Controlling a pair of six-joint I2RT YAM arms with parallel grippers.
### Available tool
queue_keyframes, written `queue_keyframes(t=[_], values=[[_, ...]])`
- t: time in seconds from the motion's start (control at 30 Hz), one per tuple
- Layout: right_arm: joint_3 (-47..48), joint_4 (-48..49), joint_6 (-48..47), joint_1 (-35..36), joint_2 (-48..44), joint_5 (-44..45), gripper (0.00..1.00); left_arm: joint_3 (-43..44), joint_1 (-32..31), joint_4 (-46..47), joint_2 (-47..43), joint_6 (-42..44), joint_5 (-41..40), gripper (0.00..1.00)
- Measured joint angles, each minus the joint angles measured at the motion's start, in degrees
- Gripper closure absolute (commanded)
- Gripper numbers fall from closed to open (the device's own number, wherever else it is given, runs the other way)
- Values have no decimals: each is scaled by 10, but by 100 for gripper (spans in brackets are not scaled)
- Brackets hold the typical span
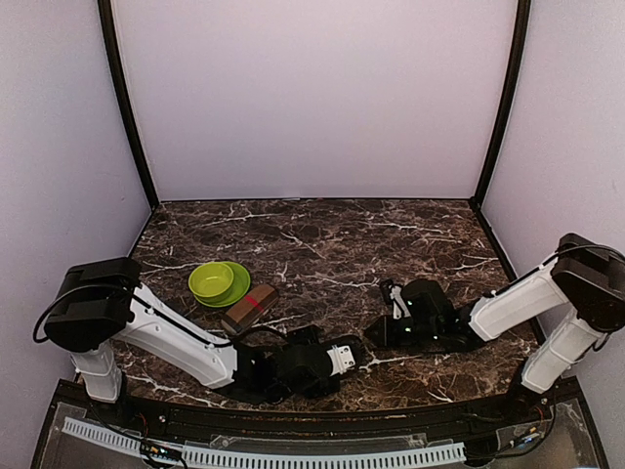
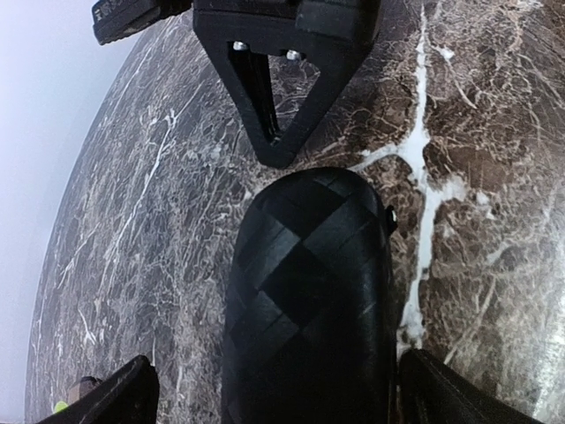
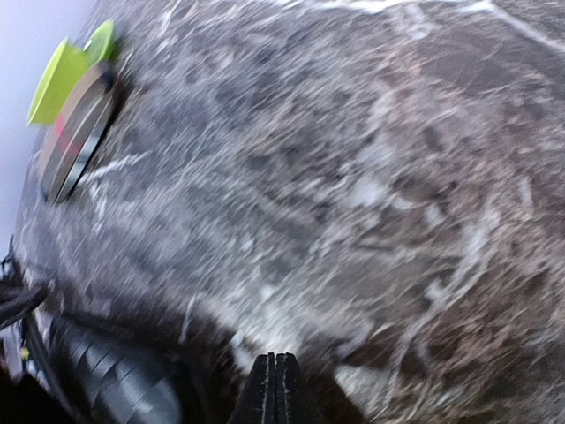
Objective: Organize the sunglasses
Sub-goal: Close the case with sunglasses at the center of the board, then move the case with sunglasses to the center of the board.
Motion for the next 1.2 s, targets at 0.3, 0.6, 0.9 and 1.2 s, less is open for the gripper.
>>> queue_keyframes(t=[0.3, 0.6, 0.9, 1.2], values=[[-1, -65, -20, 0, -48, -80, 83, -17, 0, -61, -44, -39, 86, 1], [-26, -122, -32, 9, -101, -90, 56, -11, 28, -122, -71, -66, 174, 1], [-8, -175, -59, 74, -113, -51, 53, -5, 74, -164, -77, -86, 233, 1], [45, -193, -84, 77, -61, -26, 55, 0, 74, -177, -77, -96, 243, 1]])
